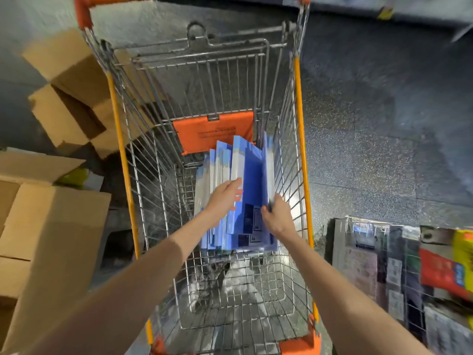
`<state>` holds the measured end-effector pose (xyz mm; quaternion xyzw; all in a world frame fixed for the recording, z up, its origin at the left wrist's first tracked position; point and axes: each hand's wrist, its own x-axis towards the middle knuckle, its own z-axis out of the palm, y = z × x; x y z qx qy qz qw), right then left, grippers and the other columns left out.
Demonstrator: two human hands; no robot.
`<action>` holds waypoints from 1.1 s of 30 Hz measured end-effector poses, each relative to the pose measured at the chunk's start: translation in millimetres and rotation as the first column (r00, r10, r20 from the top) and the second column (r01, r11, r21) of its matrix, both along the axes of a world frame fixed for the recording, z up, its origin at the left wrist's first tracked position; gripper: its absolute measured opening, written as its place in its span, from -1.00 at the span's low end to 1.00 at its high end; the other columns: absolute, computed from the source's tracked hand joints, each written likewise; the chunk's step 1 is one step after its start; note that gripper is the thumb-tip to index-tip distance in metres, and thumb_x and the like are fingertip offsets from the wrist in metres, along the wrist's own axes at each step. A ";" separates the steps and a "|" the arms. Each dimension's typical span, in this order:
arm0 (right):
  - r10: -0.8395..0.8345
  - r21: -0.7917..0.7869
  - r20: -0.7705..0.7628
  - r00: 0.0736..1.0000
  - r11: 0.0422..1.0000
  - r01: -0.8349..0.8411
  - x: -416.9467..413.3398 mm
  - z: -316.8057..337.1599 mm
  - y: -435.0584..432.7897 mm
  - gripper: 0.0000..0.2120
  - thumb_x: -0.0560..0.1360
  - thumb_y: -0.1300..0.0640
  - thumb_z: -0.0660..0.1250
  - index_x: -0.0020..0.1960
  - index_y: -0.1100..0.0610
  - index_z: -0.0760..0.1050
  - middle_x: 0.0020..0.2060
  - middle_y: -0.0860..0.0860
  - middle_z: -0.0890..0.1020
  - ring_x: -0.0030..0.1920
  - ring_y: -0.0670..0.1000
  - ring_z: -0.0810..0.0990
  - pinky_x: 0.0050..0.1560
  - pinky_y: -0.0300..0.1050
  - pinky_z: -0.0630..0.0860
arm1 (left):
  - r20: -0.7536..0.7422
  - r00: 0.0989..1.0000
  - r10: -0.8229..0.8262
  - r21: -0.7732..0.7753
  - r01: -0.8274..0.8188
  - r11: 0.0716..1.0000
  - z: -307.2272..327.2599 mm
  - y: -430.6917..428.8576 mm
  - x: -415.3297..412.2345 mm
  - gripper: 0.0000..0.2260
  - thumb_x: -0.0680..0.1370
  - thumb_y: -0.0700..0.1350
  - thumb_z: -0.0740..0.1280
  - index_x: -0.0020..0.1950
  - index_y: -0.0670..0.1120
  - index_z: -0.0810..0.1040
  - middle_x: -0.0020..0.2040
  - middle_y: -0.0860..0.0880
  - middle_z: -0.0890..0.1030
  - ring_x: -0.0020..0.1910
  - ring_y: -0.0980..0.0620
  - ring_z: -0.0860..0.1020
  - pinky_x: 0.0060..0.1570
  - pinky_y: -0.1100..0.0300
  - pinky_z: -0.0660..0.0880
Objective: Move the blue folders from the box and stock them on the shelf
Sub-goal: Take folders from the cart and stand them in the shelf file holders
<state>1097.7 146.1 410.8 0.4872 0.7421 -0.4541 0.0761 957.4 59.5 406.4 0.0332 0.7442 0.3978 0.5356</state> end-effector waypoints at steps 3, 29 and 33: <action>-0.003 0.033 -0.034 0.999 0.999 0.004 2.3 31.6 -24.8 -0.94 0.60 0.31 0.23 0.05 0.28 0.36 -0.24 0.05 0.45 -0.27 0.04 0.42 -0.41 -0.40 0.33 | 0.023 0.998 -0.051 0.025 0.051 0.998 27.3 -10.1 0.5 -0.60 0.66 0.21 0.18 0.40 0.04 0.42 0.30 0.01 0.53 0.21 -0.02 0.54 0.17 -0.03 0.58; -0.362 -0.130 -0.311 0.879 0.932 0.338 11.1 242.9 -218.7 -0.56 0.59 -0.11 0.31 0.30 0.19 0.53 0.17 0.14 0.62 0.04 0.07 0.60 0.07 -0.05 0.53 | -0.049 0.993 -0.108 0.443 0.119 0.889 185.9 -207.2 16.5 -0.42 0.65 0.20 0.19 0.56 -0.12 0.27 0.31 0.06 0.48 0.22 0.05 0.45 0.17 0.05 0.39; -0.405 -0.139 -0.369 0.836 0.914 0.382 11.7 272.0 -211.1 -0.42 0.55 -0.30 0.25 0.45 -0.01 0.39 0.29 -0.04 0.53 0.23 0.03 0.53 0.22 0.02 0.49 | -0.055 0.987 -0.149 0.531 0.155 0.833 209.9 -213.4 30.1 -0.49 0.66 0.18 0.21 0.54 -0.02 0.30 0.44 0.17 0.36 0.39 0.13 0.33 0.37 0.07 0.28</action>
